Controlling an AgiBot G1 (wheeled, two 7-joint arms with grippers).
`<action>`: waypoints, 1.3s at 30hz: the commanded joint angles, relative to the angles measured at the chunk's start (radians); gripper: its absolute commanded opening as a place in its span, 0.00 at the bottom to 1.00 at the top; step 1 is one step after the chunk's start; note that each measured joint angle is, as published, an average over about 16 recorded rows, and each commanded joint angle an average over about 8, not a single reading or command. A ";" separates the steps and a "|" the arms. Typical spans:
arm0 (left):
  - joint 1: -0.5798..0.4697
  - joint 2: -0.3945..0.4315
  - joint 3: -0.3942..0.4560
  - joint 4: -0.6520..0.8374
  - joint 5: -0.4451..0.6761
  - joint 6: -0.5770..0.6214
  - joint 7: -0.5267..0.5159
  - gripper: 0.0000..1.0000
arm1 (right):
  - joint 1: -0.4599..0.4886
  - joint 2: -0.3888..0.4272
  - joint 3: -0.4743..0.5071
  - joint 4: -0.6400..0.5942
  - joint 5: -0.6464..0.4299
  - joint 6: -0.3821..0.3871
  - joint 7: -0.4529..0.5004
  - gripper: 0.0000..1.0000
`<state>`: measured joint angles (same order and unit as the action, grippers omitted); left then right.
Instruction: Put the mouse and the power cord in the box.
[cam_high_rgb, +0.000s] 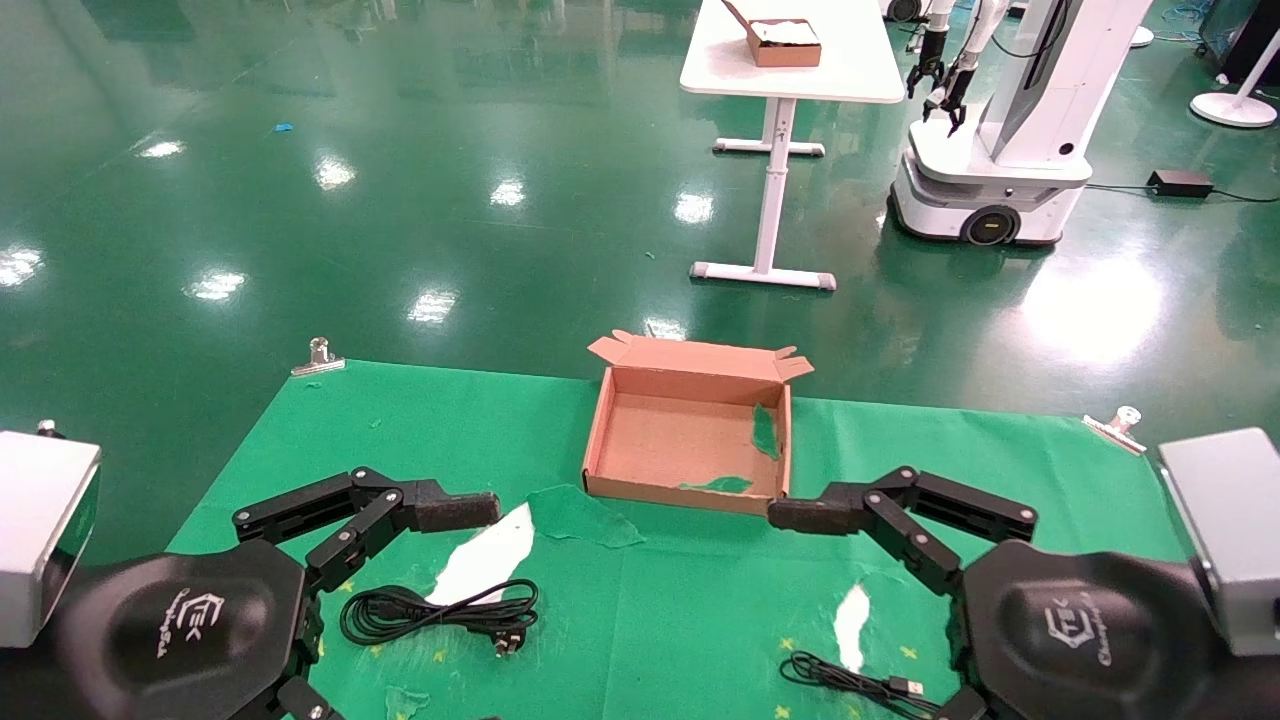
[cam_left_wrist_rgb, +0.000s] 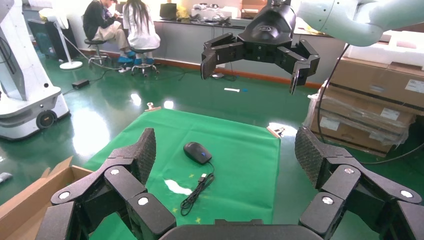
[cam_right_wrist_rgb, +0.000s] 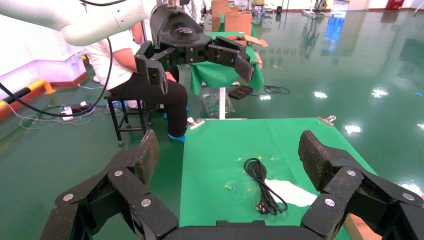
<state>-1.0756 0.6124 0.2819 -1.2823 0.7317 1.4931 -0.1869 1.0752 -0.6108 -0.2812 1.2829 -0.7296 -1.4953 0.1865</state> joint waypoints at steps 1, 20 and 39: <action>0.000 0.000 0.000 0.000 0.000 0.000 0.000 1.00 | 0.000 0.000 0.000 0.000 0.000 0.000 0.000 1.00; 0.000 0.000 0.000 0.000 0.000 0.000 0.000 1.00 | -0.001 0.001 0.000 0.001 0.001 -0.001 0.000 1.00; -0.197 0.030 0.203 -0.007 0.597 -0.039 -0.015 1.00 | 0.031 0.049 -0.108 0.026 -0.392 0.148 0.035 1.00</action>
<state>-1.2562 0.6354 0.4710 -1.2951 1.2868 1.4612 -0.1973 1.1016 -0.5618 -0.3813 1.3073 -1.0948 -1.3605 0.2132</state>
